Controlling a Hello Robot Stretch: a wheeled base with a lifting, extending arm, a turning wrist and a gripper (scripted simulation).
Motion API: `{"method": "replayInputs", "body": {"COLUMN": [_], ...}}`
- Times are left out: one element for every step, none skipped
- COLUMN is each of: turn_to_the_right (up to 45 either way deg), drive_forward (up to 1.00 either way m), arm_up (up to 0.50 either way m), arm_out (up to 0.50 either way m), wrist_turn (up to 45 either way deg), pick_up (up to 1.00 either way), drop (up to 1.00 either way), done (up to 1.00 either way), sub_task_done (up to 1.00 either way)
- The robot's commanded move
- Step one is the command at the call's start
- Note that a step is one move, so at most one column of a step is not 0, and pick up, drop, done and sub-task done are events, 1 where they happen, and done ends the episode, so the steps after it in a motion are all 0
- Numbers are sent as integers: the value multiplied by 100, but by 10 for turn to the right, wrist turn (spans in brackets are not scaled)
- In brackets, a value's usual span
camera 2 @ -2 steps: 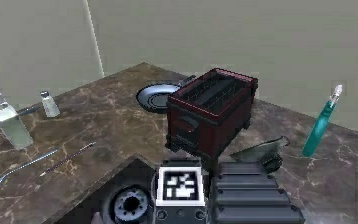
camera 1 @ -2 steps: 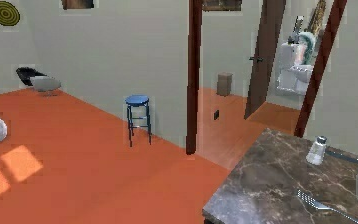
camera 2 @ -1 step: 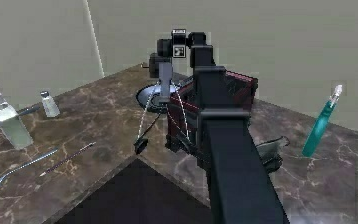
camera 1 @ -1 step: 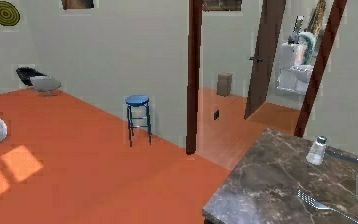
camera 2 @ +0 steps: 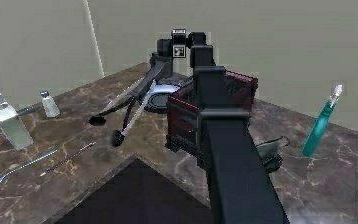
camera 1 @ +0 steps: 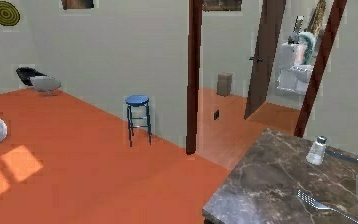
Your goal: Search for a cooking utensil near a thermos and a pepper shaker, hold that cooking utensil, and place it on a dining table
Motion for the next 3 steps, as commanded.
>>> {"method": "replayInputs", "body": {"turn_to_the_right": [0, 0, 0], "drive_forward": [0, 0, 0], "arm_up": [0, 0, 0], "arm_out": [0, 0, 0], "wrist_turn": [450, 450, 210], "pick_up": [0, 0, 0], "drop": [0, 0, 0], "done": [0, 0, 0], "sub_task_done": [0, 0, 0]}}
